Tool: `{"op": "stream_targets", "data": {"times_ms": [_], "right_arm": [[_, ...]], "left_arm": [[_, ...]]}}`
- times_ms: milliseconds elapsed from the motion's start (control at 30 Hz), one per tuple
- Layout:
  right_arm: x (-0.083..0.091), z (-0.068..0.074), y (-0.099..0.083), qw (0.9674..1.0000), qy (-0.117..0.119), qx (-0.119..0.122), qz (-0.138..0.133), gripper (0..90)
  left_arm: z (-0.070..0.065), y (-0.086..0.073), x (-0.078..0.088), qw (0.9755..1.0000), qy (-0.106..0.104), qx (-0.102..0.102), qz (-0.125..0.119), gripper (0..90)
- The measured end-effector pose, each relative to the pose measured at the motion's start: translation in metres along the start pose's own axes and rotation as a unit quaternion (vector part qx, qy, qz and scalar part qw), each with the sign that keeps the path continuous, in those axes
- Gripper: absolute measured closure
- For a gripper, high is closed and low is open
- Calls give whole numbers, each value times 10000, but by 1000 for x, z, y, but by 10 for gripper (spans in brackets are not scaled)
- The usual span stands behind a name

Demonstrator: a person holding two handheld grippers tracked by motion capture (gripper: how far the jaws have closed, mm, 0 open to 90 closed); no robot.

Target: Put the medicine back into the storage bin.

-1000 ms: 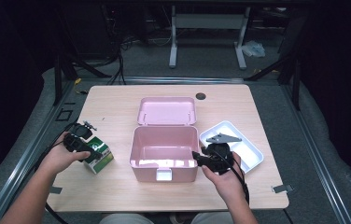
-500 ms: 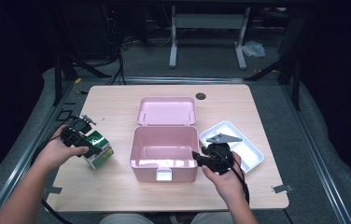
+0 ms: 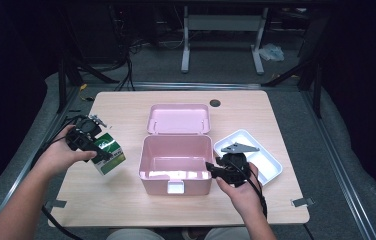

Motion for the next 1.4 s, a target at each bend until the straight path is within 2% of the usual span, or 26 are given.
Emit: {"op": "stream_targets", "data": {"times_ms": [167, 367, 433, 467, 500, 533, 633, 667, 767, 800, 833, 967, 1033, 1367, 1400], "right_arm": [[-1, 0, -1, 10000, -8, 13, 11, 565], [0, 0, 0, 10000, 15, 1, 3, 564], [0, -1, 0, 10000, 13, -3, -7, 563], [0, -1, 0, 10000, 13, -3, -7, 563], [0, -1, 0, 10000, 15, -22, -2, 562], [0, -1, 0, 10000, 15, -22, -2, 562], [1, -1, 0, 10000, 15, -27, -12, 562], [1, -1, 0, 10000, 15, -27, -12, 562], [2, -1, 0, 10000, 38, -33, -14, 561], [2, -1, 0, 10000, 38, -33, -14, 561], [2, -1, 0, 10000, 40, -29, -15, 561], [1, -1, 0, 10000, 38, -40, -17, 561], [1, -1, 0, 10000, 39, -25, -18, 561], [1, -1, -1, 10000, 49, -15, -16, 561], [1, -1, -1, 10000, 49, -15, -16, 561]], "left_arm": [[-2, 8, 9, 9999, 19, -111, 4, 163], [-5, 21, 25, 9993, 10, -367, 30, 163], [-8, 28, 34, 9986, -2, -522, 40, 163], [-8, 28, 34, 9986, -2, -522, 40, 163], [-10, 33, 40, 9979, -16, -646, 53, 163], [-10, 33, 40, 9979, -16, -646, 53, 163], [-16, 44, 51, 9963, -71, -860, 10, 163], [-16, 44, 51, 9963, -71, -860, 10, 163], [-23, 54, 56, 9941, -115, -1079, -20, 163], [-23, 54, 56, 9941, -115, -1079, -20, 162], [-25, 58, 57, 9929, -114, -1185, -21, 162], [-33, 69, 56, 9906, -179, -1353, -53, 162], [-35, 72, 55, 9901, -203, -1385, -62, 162], [-61, 102, 43, 9836, -367, -1762, -142, 162], [-61, 102, 43, 9836, -367, -1762, -142, 162]]}}
Point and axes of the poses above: each handheld gripper's, and its own axes: x roughly backward along the jaws, y roughly out of its top, z roughly to its left, the point moved 10 cm from there along -x, roughly forward along the jaws, and after that the axes turned 7 degrees about -x, right-handed, at the moved point
